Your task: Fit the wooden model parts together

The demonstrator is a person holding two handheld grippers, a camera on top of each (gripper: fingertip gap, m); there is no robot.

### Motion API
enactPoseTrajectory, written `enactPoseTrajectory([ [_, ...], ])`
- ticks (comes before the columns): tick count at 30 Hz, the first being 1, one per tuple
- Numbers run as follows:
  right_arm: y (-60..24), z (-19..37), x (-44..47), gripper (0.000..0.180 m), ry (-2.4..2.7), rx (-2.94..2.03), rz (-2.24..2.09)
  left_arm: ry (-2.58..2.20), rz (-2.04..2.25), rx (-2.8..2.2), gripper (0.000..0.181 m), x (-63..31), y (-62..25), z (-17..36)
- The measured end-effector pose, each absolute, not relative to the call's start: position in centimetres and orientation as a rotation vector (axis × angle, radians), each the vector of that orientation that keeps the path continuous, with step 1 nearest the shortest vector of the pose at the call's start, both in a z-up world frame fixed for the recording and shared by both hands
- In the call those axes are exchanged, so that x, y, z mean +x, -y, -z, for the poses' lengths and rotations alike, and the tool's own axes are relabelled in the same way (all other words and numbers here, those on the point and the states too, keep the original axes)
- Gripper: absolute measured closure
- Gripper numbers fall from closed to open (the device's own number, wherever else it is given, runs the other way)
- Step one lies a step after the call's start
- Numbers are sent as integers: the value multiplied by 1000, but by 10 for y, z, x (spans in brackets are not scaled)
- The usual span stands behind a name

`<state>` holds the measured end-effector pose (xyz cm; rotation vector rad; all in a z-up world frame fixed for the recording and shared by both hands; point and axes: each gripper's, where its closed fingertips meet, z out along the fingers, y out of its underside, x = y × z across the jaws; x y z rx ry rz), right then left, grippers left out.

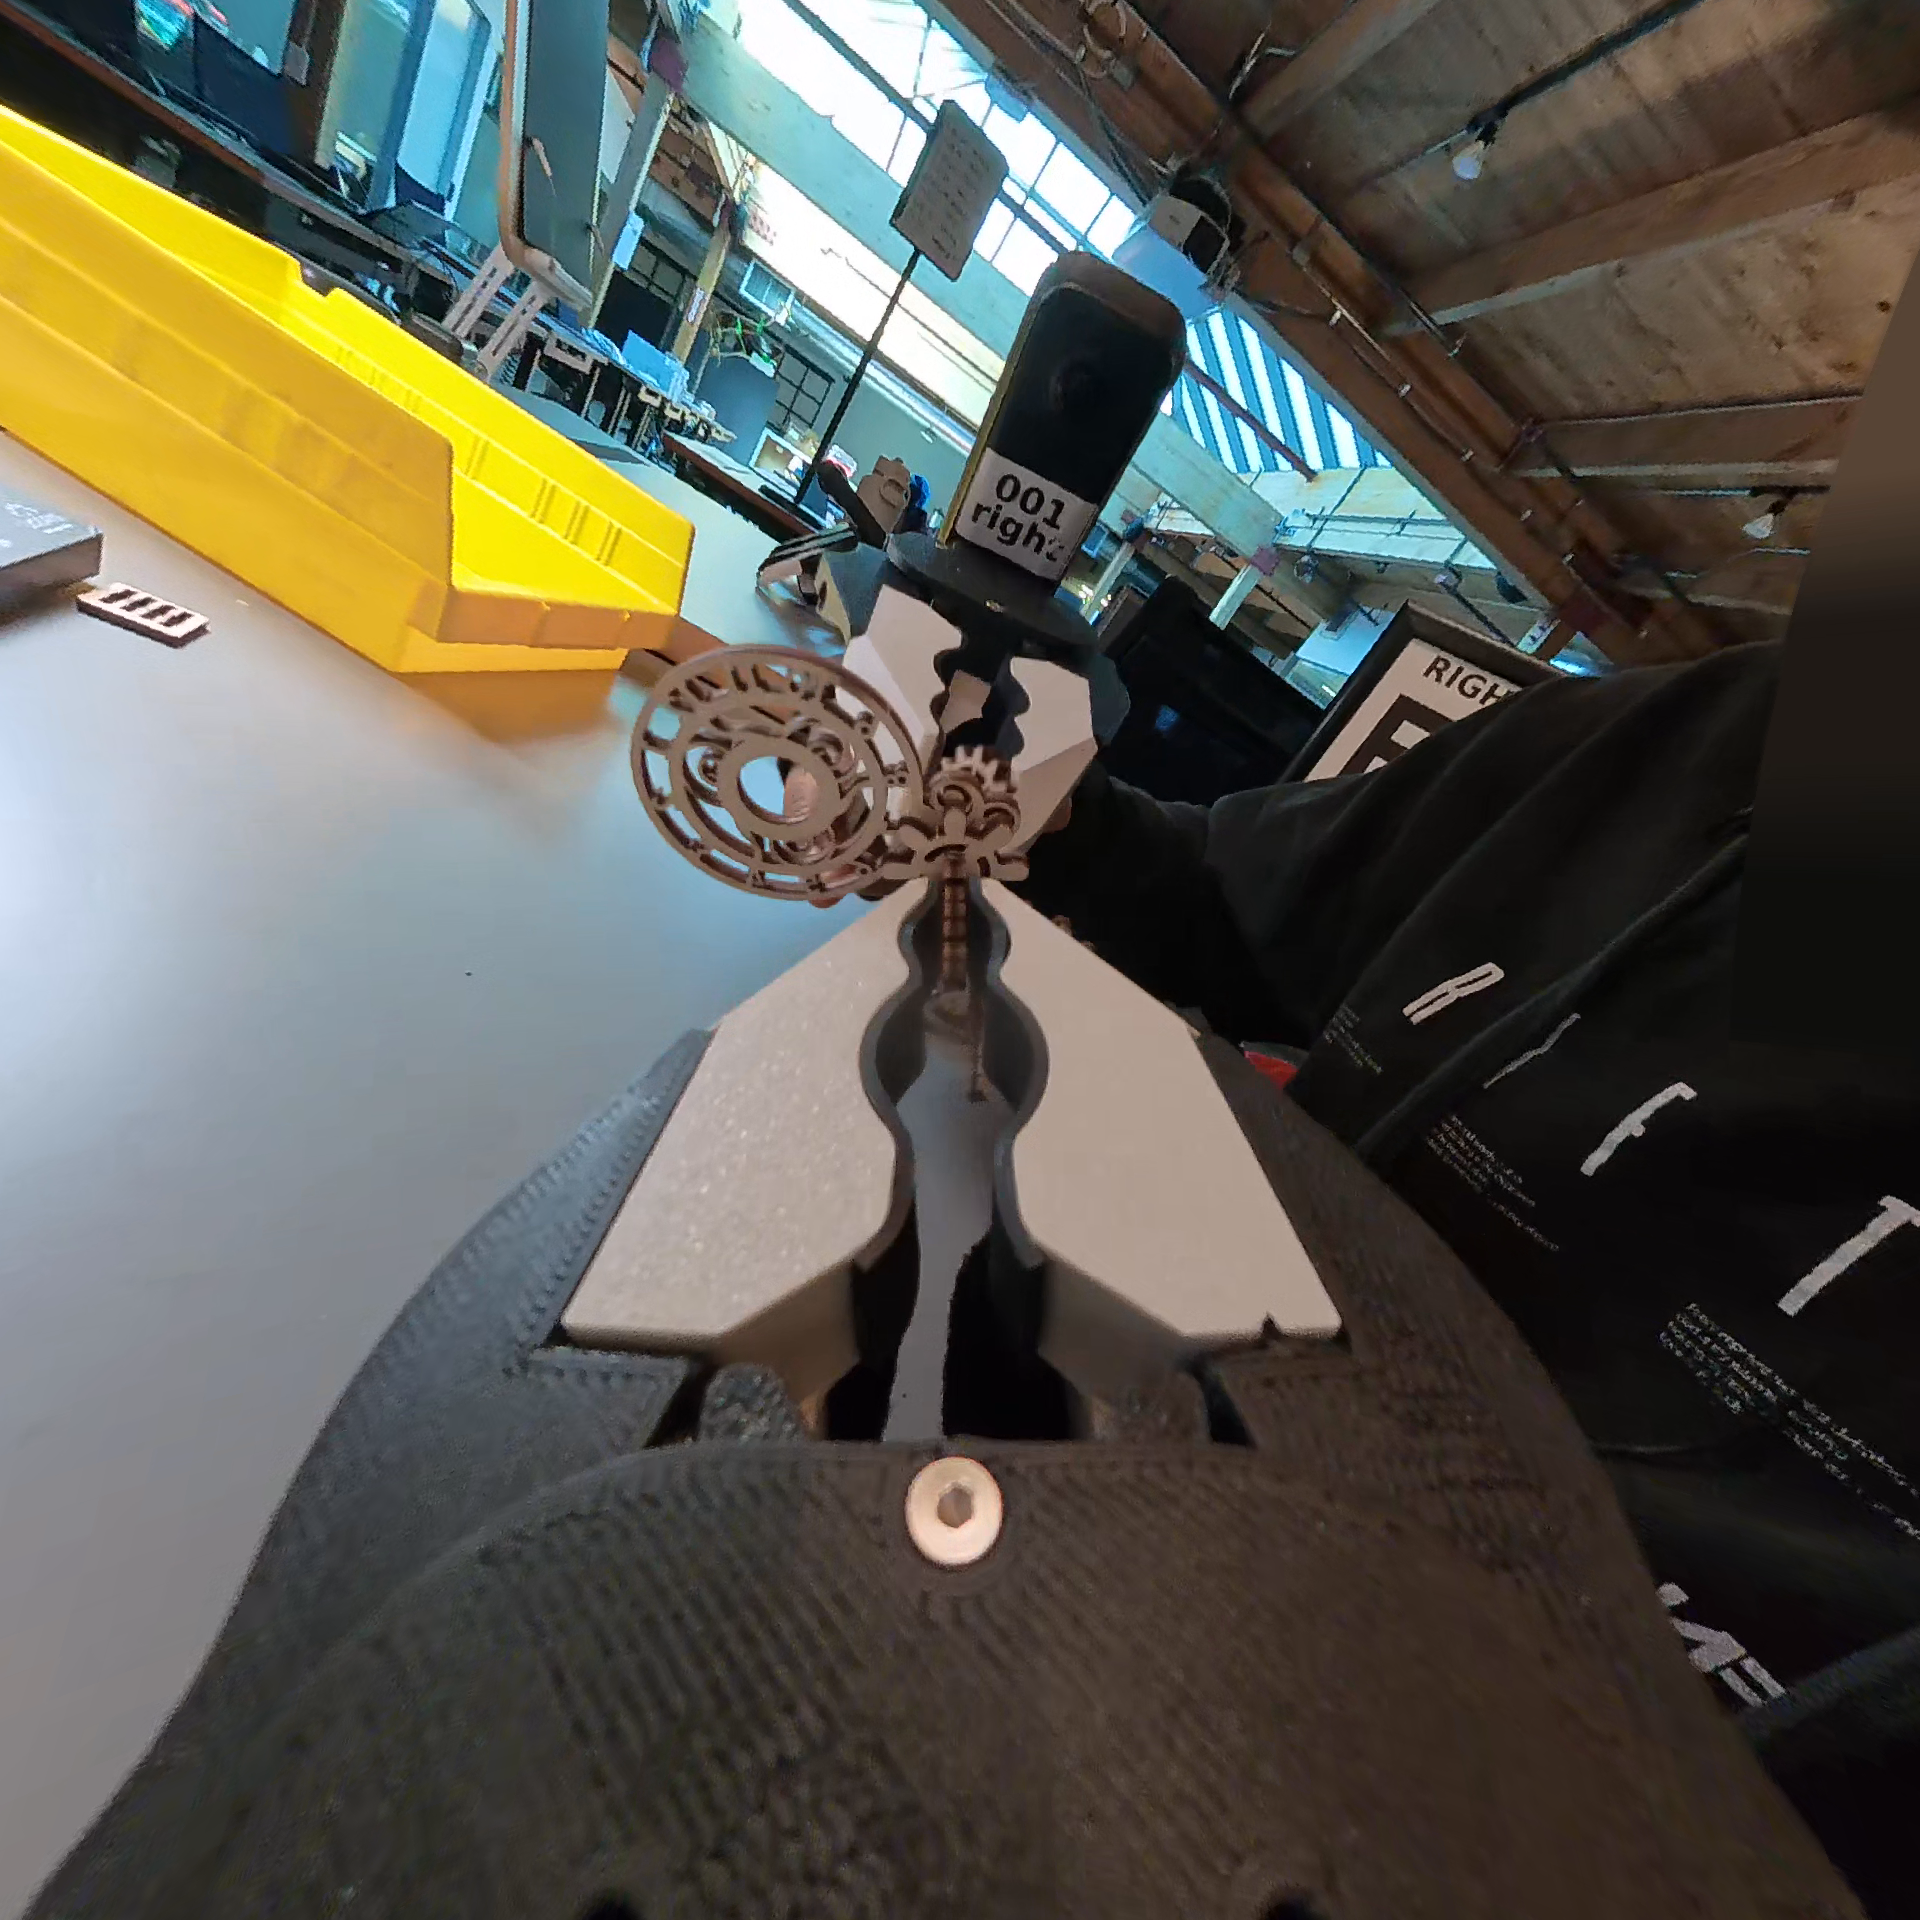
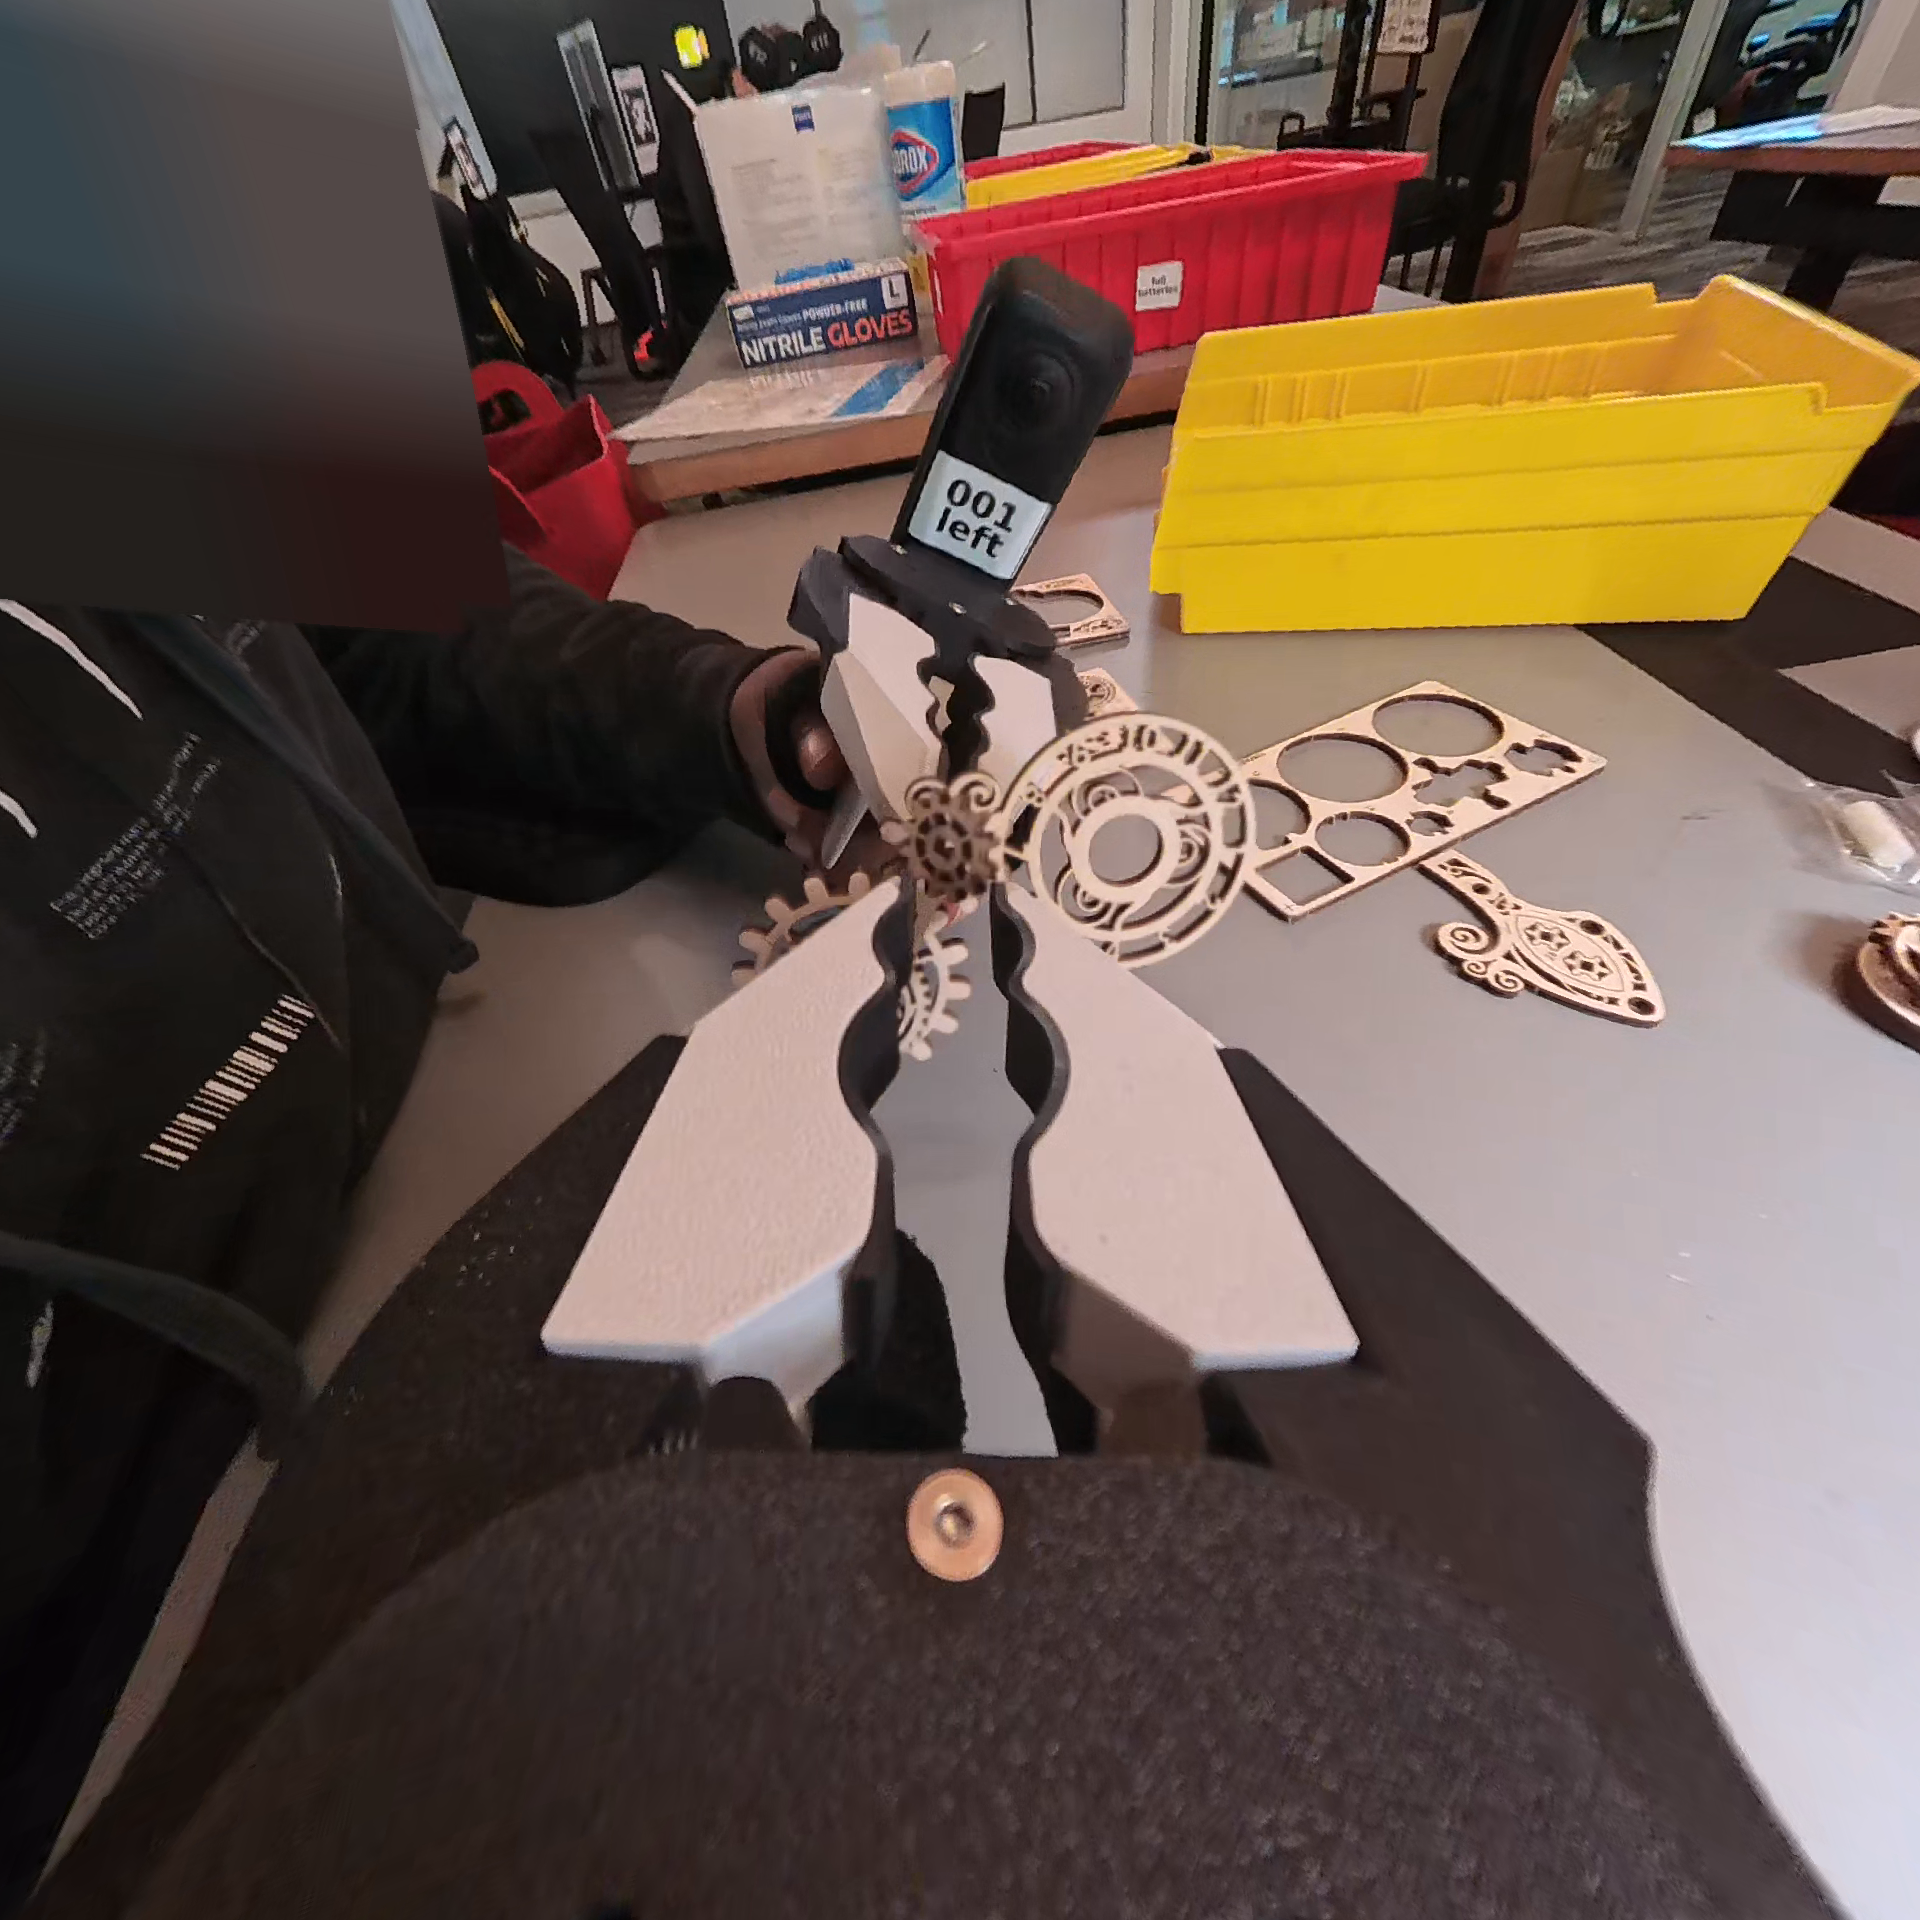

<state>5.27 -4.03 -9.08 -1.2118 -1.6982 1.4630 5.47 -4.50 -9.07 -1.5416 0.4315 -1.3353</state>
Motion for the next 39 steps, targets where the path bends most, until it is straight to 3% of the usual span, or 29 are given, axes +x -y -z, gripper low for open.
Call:
enactPoseTrajectory([
  [13, 16, 98, 67, 165, 1731, -1249, -1302, -448, 1317, -1603, 180, 55, 43, 103],
  [21, -86, 149, 188, 164, 1597, -1757, -729, -483, 1257, -1675, 179, 58, 41, 117],
  [24, -86, 167, 217, 161, 1592, -1871, -688, -476, 1270, -1670, 179, 60, 39, 118],
  [31, -73, 209, 182, 156, 1783, -1850, -617, -475, 1285, -1640, 179, 65, 40, 116],
  [39, -43, 206, 165, 161, 1933, -1804, -722, -461, 1288, -1641, 179, 62, 39, 118],
])
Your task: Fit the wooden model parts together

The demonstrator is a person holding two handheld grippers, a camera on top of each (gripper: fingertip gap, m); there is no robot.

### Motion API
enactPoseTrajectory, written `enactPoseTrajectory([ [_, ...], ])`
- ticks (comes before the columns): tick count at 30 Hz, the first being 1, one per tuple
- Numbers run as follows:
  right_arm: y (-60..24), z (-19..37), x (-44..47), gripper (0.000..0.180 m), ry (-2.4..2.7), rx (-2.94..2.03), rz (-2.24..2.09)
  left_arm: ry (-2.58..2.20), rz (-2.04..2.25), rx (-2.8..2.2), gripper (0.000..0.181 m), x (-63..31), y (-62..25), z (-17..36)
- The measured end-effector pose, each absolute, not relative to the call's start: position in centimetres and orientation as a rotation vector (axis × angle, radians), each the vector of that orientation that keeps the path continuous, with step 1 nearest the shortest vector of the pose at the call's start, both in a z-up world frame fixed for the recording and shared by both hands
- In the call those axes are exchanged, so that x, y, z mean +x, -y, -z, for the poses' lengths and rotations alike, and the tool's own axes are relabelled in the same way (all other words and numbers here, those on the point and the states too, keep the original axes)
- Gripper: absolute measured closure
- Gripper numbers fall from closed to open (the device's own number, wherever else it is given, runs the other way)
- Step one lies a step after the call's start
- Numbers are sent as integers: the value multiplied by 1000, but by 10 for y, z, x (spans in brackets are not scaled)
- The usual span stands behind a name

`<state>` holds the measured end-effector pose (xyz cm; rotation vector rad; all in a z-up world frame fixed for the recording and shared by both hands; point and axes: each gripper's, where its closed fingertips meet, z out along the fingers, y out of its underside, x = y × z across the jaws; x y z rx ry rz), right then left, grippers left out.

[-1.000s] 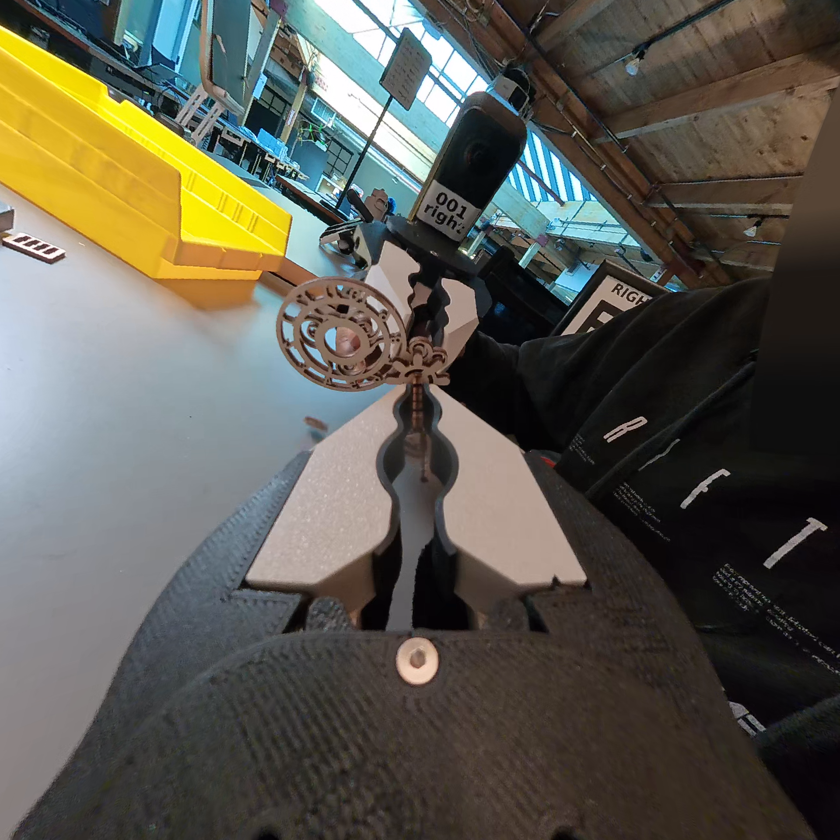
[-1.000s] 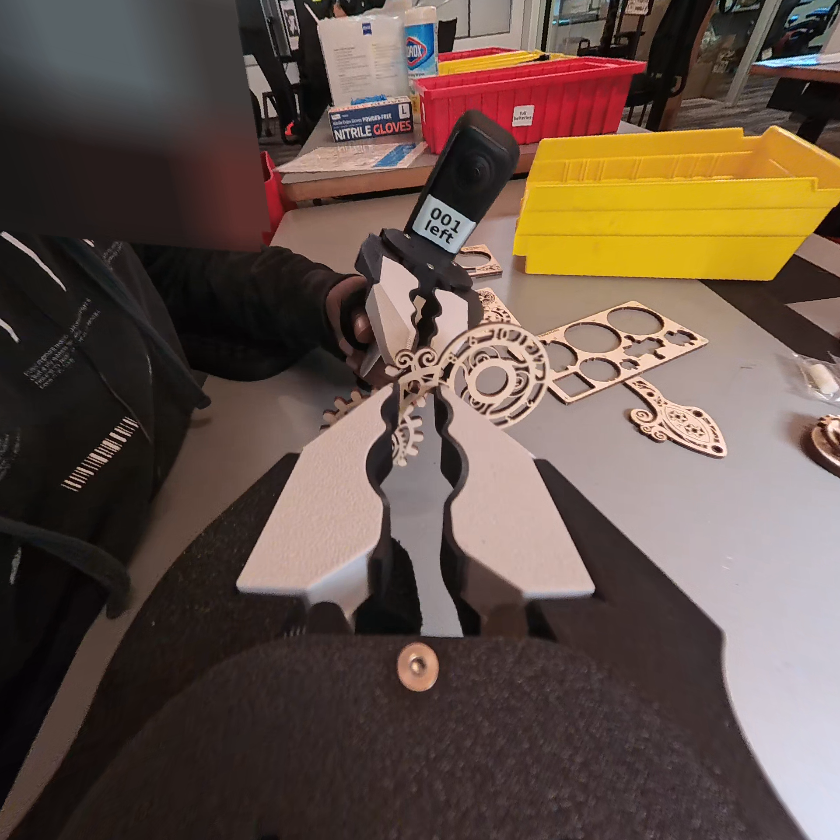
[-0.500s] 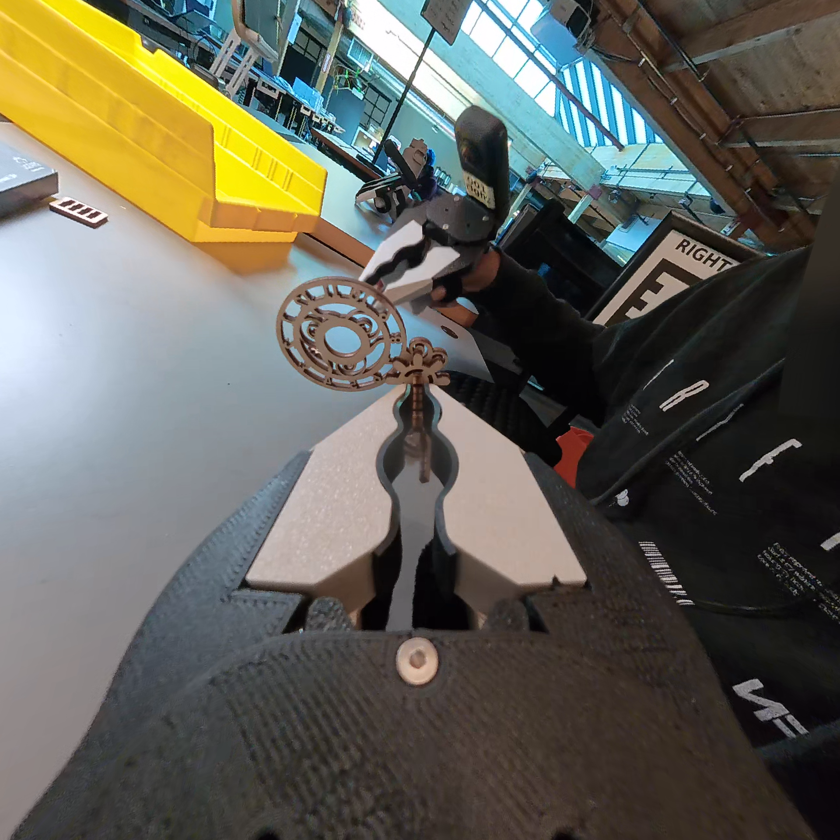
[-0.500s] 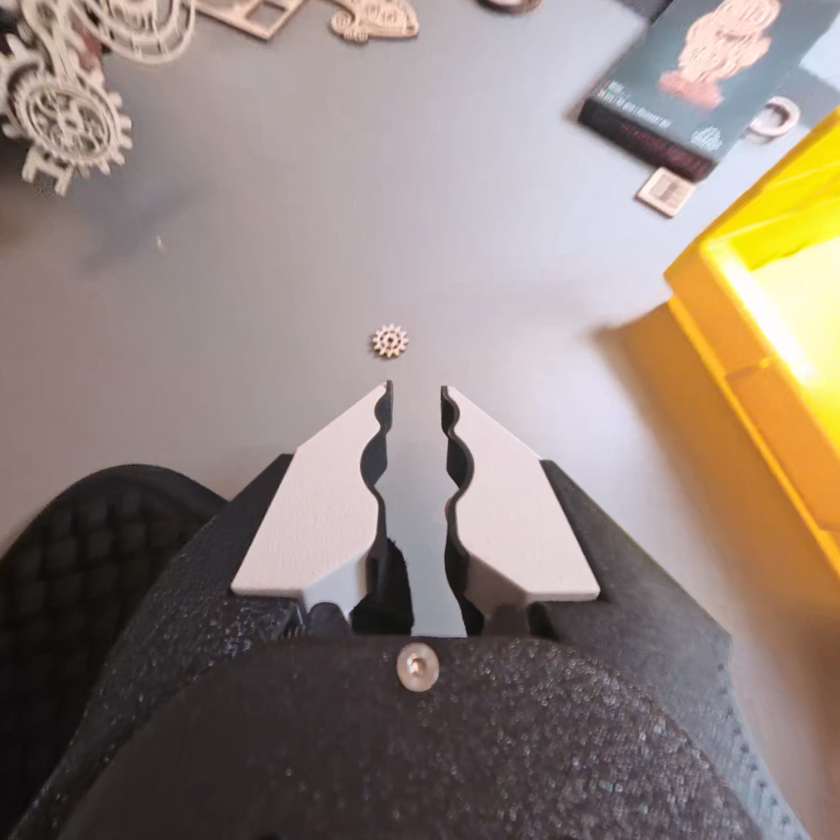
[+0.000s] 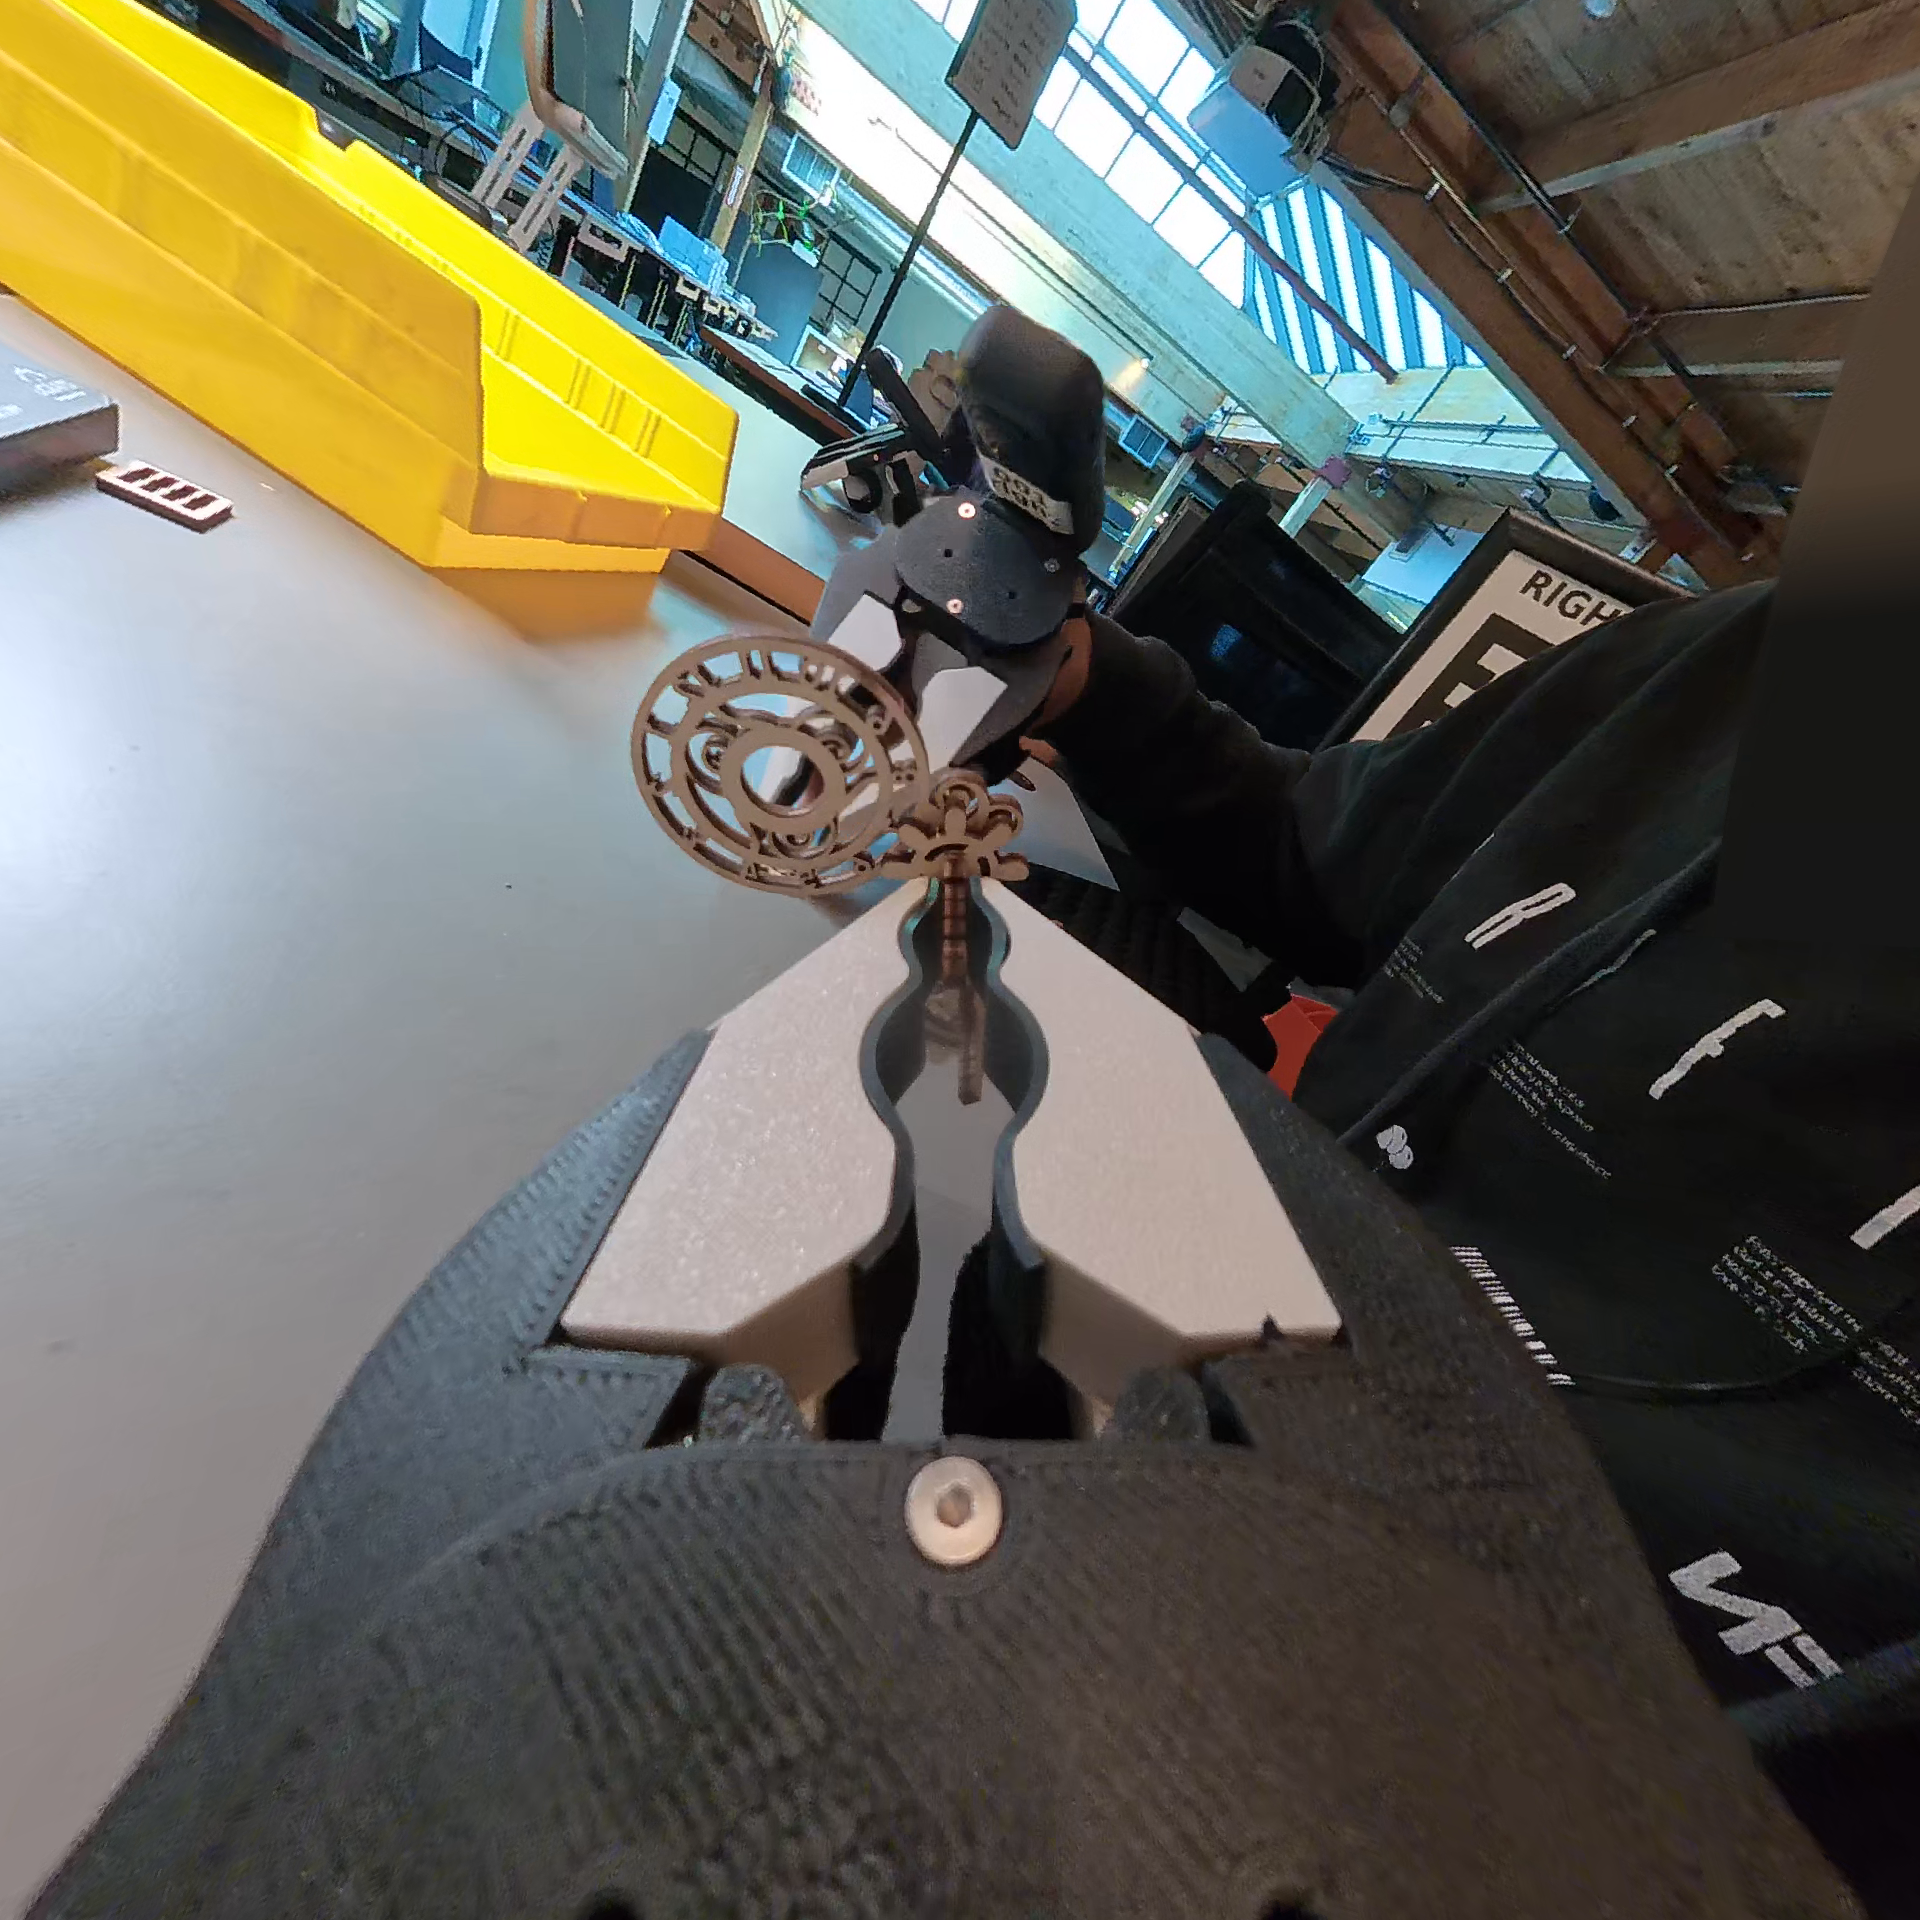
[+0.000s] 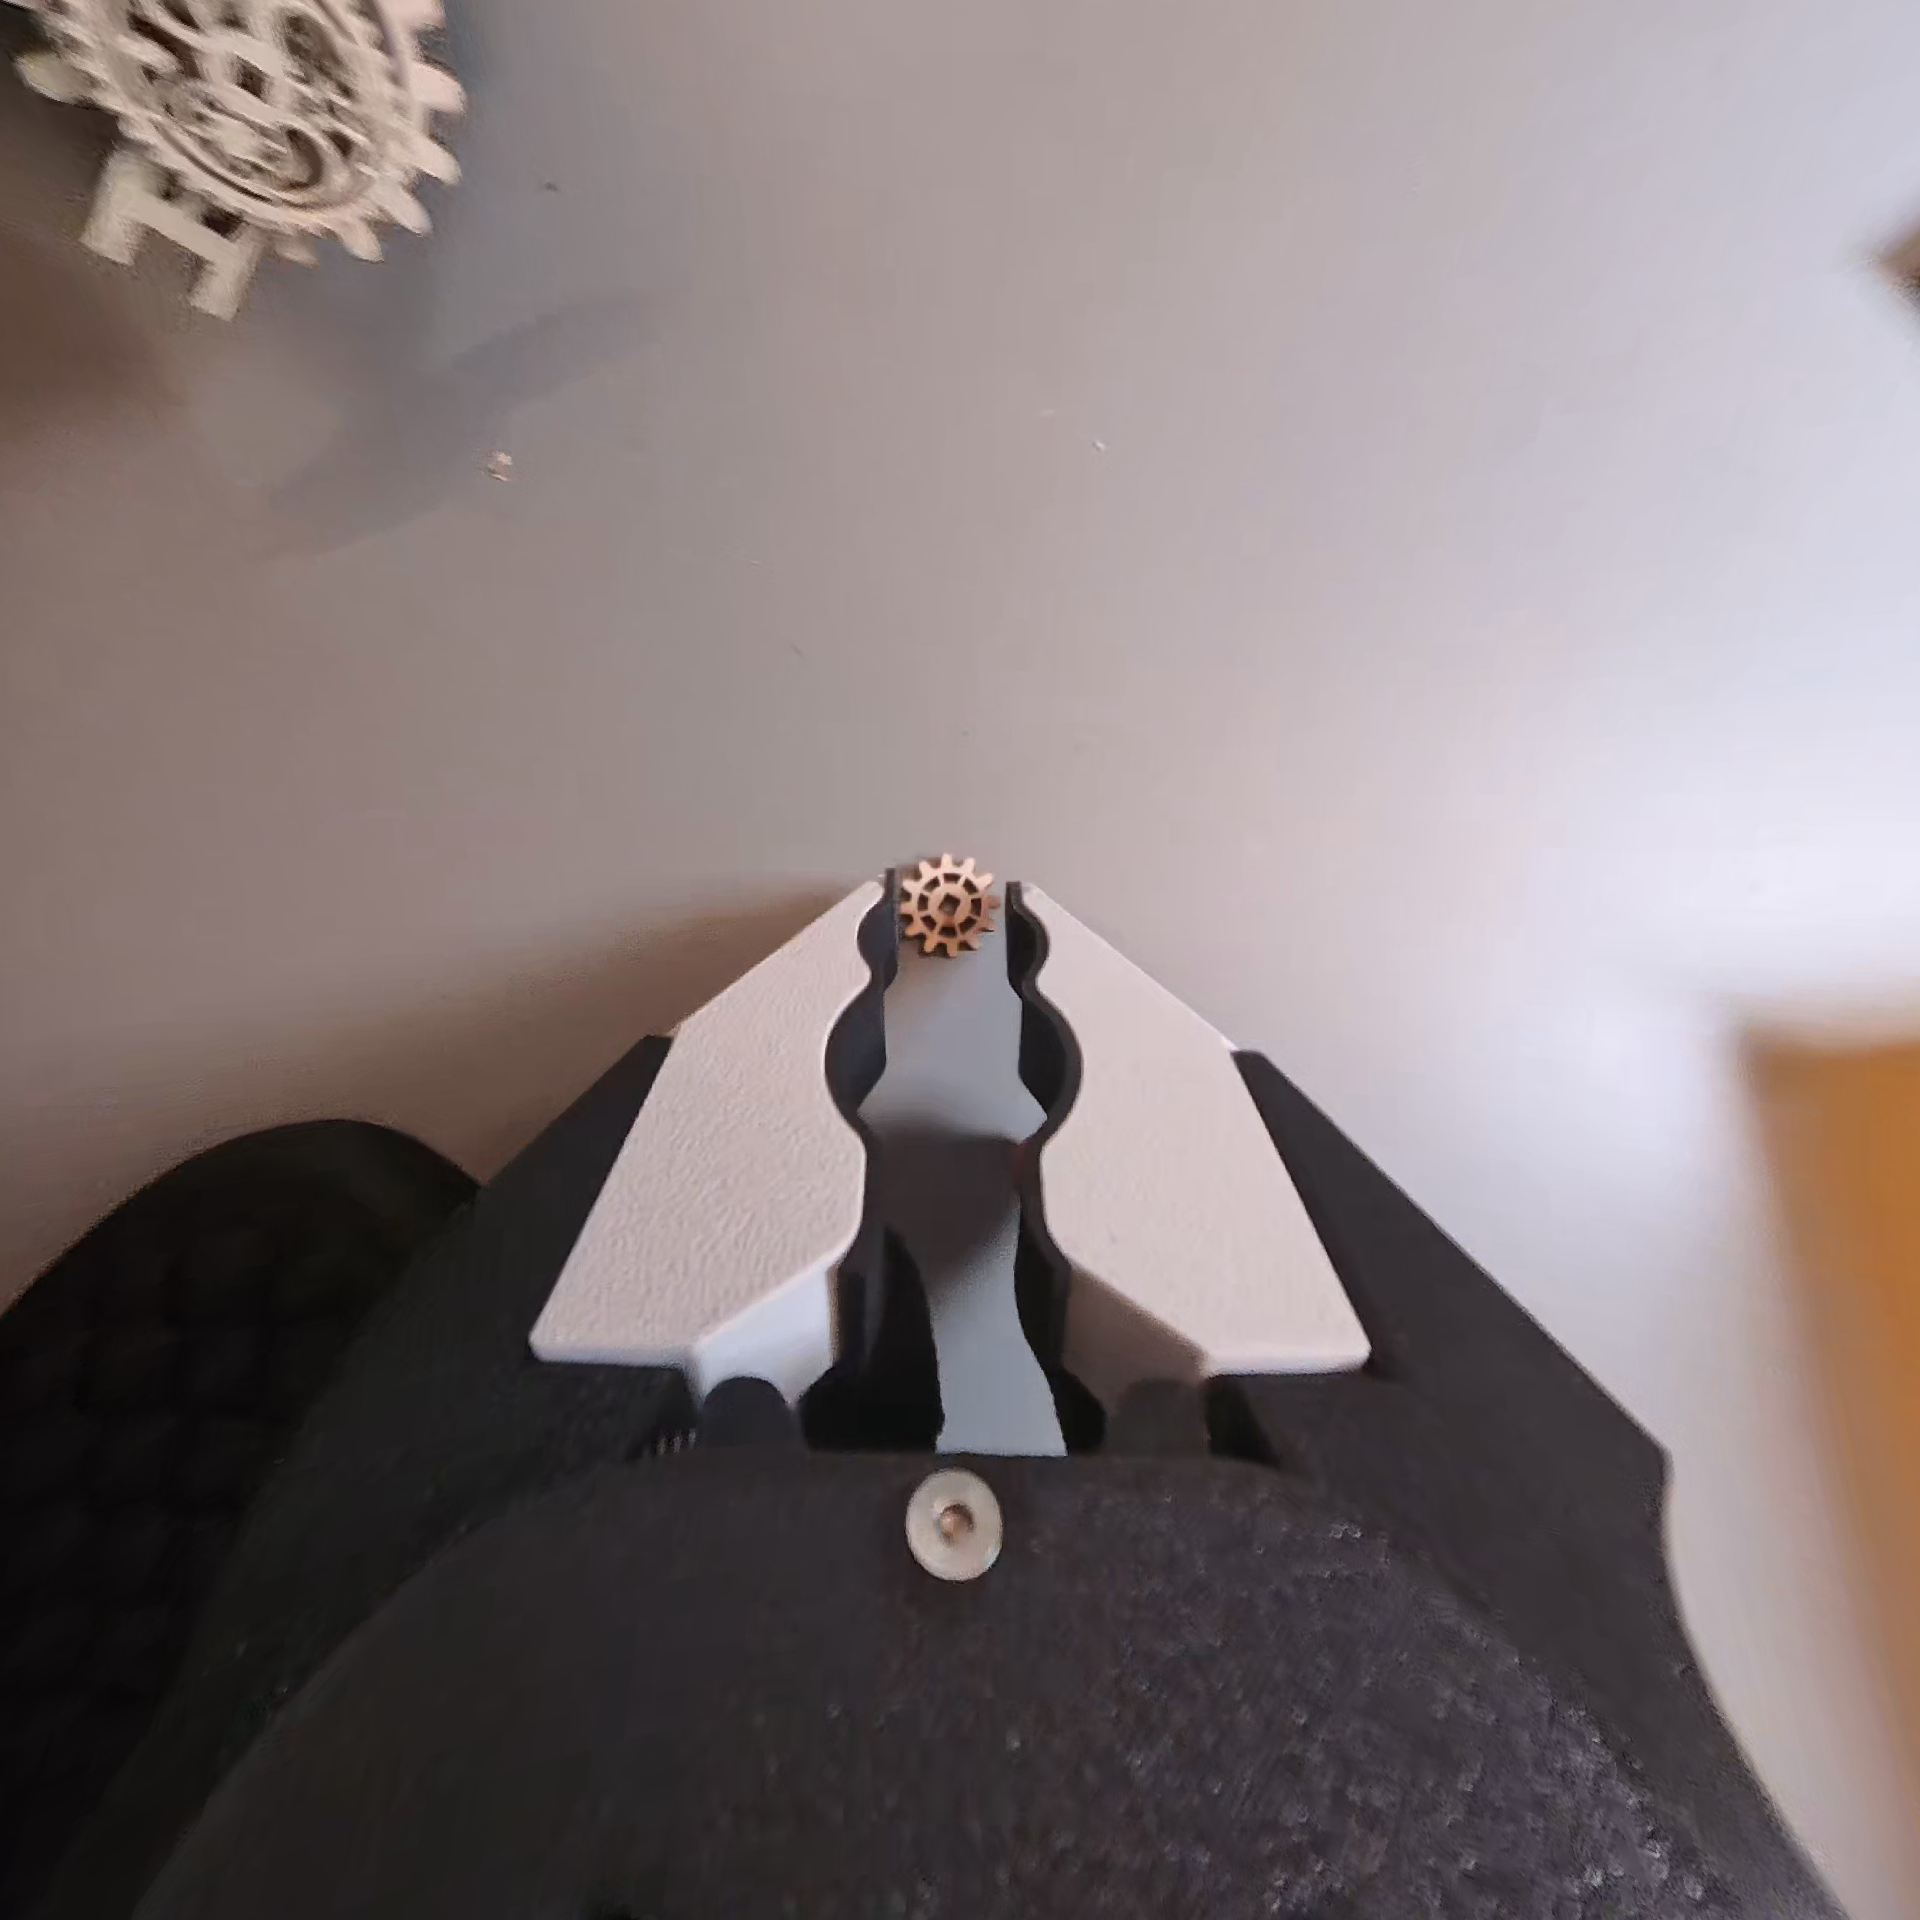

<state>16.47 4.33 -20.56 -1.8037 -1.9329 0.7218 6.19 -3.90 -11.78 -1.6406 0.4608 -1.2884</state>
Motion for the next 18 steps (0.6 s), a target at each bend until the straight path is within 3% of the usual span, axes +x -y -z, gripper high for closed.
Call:
enactPoseTrajectory([
  [5, -39, 203, 171, 154, 1971, -1745, -710, -466, 1297, -1646, 179, 64, 39, 119],
  [18, -16, 201, 168, 159, 2043, -1686, -723, -449, 1304, -1648, 179, 63, 38, 121],
])
